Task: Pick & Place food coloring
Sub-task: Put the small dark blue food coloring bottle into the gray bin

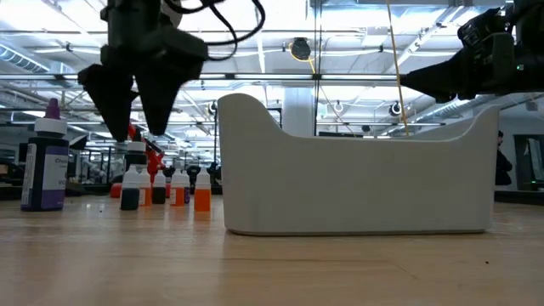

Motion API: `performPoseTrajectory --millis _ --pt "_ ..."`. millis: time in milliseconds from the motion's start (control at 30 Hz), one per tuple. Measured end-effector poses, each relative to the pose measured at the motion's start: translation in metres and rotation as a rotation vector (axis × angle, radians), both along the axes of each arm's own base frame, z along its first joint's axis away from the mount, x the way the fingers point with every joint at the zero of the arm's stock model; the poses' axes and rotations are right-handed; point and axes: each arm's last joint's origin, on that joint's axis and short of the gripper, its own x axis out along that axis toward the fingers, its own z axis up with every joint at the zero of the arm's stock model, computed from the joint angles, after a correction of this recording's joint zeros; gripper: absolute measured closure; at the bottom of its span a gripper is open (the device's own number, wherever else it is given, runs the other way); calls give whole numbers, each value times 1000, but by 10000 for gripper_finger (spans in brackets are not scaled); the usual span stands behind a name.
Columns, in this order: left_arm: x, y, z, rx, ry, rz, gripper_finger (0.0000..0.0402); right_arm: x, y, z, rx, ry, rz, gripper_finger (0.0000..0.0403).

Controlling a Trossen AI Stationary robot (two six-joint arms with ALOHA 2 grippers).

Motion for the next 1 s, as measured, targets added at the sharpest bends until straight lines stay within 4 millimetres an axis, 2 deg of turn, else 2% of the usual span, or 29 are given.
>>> performPoseTrajectory --millis 400,1000 --pt "16 1 -44 23 135 -45 37 0 0 0 0 0 0 287" --pt "17 2 -48 26 146 -64 37 0 0 0 0 0 0 287"
